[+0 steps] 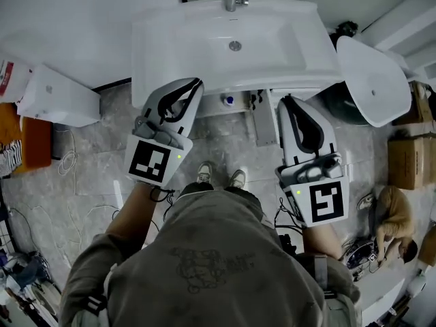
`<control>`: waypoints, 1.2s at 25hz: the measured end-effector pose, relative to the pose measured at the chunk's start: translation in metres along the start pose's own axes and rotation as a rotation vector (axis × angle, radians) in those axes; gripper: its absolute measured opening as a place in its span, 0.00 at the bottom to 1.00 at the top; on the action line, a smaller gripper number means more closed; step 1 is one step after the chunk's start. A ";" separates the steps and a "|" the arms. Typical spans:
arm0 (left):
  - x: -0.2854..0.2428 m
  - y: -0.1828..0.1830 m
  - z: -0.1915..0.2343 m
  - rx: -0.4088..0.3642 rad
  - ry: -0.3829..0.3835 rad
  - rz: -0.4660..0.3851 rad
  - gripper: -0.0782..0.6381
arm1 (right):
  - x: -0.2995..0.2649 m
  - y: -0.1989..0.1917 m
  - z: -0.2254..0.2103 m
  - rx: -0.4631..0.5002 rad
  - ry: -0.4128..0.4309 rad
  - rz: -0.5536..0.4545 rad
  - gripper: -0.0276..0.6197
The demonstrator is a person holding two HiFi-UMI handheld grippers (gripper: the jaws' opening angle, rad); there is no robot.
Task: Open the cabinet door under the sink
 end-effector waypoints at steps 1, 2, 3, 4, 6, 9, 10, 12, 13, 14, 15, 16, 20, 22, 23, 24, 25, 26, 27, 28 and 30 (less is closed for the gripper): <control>-0.003 0.005 -0.003 0.000 -0.008 -0.009 0.14 | 0.004 0.002 -0.003 0.008 -0.013 -0.009 0.10; -0.005 0.009 -0.006 0.001 -0.017 -0.020 0.14 | 0.008 0.003 -0.006 0.010 -0.026 -0.016 0.10; -0.007 0.013 -0.008 0.001 -0.026 -0.031 0.14 | 0.011 0.003 -0.009 0.009 -0.039 -0.019 0.10; -0.009 0.016 -0.010 -0.001 -0.034 -0.040 0.14 | 0.015 0.002 -0.011 0.007 -0.054 -0.017 0.10; -0.012 0.020 -0.014 -0.002 -0.032 -0.057 0.14 | 0.023 0.000 -0.017 0.011 -0.087 0.005 0.10; -0.015 0.022 -0.017 -0.001 -0.012 -0.075 0.14 | 0.035 -0.001 -0.025 0.012 -0.123 0.022 0.10; -0.016 0.023 -0.018 -0.004 -0.012 -0.077 0.14 | 0.038 0.001 -0.026 0.008 -0.131 0.018 0.10; -0.019 0.024 -0.020 -0.015 -0.025 -0.080 0.14 | 0.043 0.003 -0.028 -0.003 -0.145 0.003 0.10; -0.021 0.024 -0.021 -0.022 -0.034 -0.081 0.14 | 0.045 0.003 -0.029 -0.006 -0.151 0.000 0.10; -0.022 0.024 -0.023 -0.027 -0.043 -0.079 0.14 | 0.047 0.003 -0.030 -0.005 -0.159 0.002 0.10; -0.024 0.024 -0.025 -0.030 -0.053 -0.075 0.14 | 0.049 0.003 -0.031 -0.003 -0.166 0.006 0.10; -0.026 0.023 -0.027 -0.035 -0.064 -0.066 0.14 | 0.050 0.001 -0.033 -0.001 -0.173 0.005 0.10; -0.037 0.016 -0.035 -0.043 -0.104 -0.031 0.14 | 0.051 -0.010 -0.041 -0.020 -0.203 0.019 0.09; -0.040 0.011 -0.038 -0.028 -0.112 -0.016 0.14 | 0.050 -0.014 -0.041 -0.035 -0.208 0.035 0.09; -0.041 0.009 -0.039 -0.019 -0.112 -0.009 0.14 | 0.050 -0.015 -0.042 -0.042 -0.209 0.040 0.09; -0.042 0.007 -0.040 -0.010 -0.111 -0.003 0.14 | 0.050 -0.016 -0.043 -0.046 -0.209 0.046 0.09; -0.043 0.005 -0.041 -0.001 -0.110 0.003 0.14 | 0.052 -0.018 -0.044 -0.048 -0.208 0.053 0.09; -0.044 0.004 -0.042 0.007 -0.110 0.008 0.14 | 0.053 -0.021 -0.046 -0.051 -0.204 0.059 0.09; -0.045 0.003 -0.042 0.013 -0.109 0.011 0.14 | 0.054 -0.022 -0.047 -0.055 -0.198 0.062 0.09; -0.046 0.003 -0.043 0.015 -0.109 0.013 0.14 | 0.054 -0.023 -0.047 -0.056 -0.191 0.056 0.09; -0.047 0.003 -0.043 0.015 -0.104 0.012 0.14 | 0.053 -0.023 -0.047 -0.050 -0.178 0.039 0.09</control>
Point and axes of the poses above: the fingertips, and each gripper's own axes: x backward along the fingers, z to its left, y out of its top, the point moved 10 cm from there along x, backward along the fingers, and after that the axes turned 6 degrees about -y, right-handed, at the moved point
